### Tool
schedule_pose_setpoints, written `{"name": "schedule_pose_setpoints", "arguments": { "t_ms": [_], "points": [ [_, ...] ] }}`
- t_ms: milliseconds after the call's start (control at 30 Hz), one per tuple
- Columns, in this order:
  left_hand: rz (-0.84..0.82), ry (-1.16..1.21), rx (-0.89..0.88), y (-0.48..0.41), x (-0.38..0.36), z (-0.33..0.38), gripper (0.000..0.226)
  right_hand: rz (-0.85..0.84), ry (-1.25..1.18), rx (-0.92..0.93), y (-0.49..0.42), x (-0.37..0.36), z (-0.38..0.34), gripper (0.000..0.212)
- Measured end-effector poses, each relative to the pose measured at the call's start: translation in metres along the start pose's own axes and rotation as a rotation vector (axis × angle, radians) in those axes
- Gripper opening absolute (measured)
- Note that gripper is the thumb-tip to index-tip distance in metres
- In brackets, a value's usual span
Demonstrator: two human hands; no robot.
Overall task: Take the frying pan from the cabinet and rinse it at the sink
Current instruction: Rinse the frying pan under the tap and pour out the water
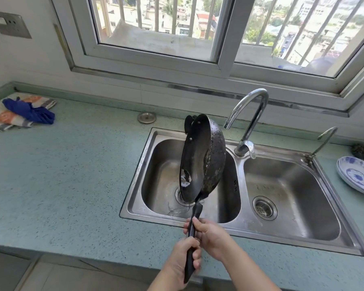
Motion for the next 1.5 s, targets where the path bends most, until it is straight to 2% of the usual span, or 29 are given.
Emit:
{"name": "schedule_pose_setpoints", "arguments": {
  "t_ms": [233, 567, 900, 1033, 1200, 1500],
  "points": [
    [-0.043, 0.113, 0.018, -0.001, -0.007, -0.004, 0.027, 0.037, 0.095, 0.018, 0.0, 0.005, -0.005, 0.011],
    [-0.106, 0.248, 0.05, 0.002, -0.007, -0.006, 0.018, 0.057, 0.162, 0.026, 0.003, 0.001, -0.007, 0.012],
    [-0.197, 0.254, 0.058, 0.004, -0.004, -0.004, 0.029, 0.095, 0.238, 0.008, 0.002, -0.004, -0.007, 0.01],
    [-0.276, 0.348, 0.062, 0.005, -0.004, -0.003, 0.025, 0.095, 0.277, -0.002, 0.002, -0.008, -0.008, 0.008],
    [-0.408, 0.483, 0.063, 0.009, -0.007, 0.003, 0.04, 0.093, 0.346, 0.014, 0.004, -0.012, -0.012, 0.009],
    [-0.449, 0.538, 0.059, 0.008, -0.001, 0.006, 0.04, 0.086, 0.34, 0.012, 0.004, -0.019, -0.011, 0.01]
  ]
}}
Point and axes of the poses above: each hand's wrist, its own y-axis away from the middle knuckle, its own x-axis out of the back of the hand, z = x × y, the point moved 8 cm from there along -y, towards the middle knuckle, and after that the axes turned 3 degrees about z, right-handed, at the moved point
